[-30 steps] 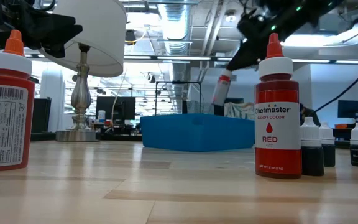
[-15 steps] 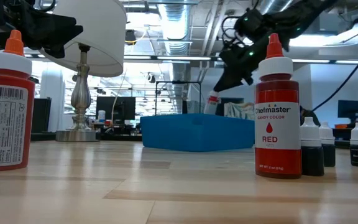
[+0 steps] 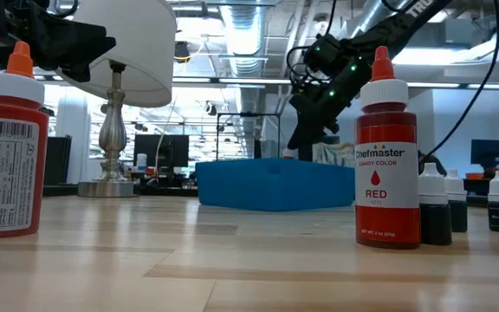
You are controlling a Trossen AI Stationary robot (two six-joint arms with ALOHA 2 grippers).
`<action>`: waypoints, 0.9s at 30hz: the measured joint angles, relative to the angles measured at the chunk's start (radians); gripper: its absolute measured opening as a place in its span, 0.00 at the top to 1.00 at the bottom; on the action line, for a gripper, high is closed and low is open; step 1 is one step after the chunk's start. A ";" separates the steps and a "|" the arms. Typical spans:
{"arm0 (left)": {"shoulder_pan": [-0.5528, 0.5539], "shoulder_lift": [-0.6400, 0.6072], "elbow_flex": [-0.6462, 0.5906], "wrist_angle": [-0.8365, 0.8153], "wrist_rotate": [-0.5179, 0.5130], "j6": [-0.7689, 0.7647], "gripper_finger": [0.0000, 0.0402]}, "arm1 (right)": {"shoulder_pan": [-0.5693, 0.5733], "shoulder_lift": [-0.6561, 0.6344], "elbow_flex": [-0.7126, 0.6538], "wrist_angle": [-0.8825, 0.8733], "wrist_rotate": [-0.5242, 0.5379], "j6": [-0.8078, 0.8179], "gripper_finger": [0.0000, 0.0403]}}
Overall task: Pick & Place food coloring
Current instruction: Put the large pink food coloring bottle into the blue container
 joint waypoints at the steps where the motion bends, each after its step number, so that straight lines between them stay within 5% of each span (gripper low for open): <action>1: 0.000 0.000 0.000 0.000 0.000 0.000 0.64 | 0.000 0.004 0.000 0.003 0.000 -0.004 0.92; 27: 0.000 0.000 0.000 0.001 -0.004 0.000 0.64 | -0.019 0.014 0.001 0.018 0.002 -0.014 0.89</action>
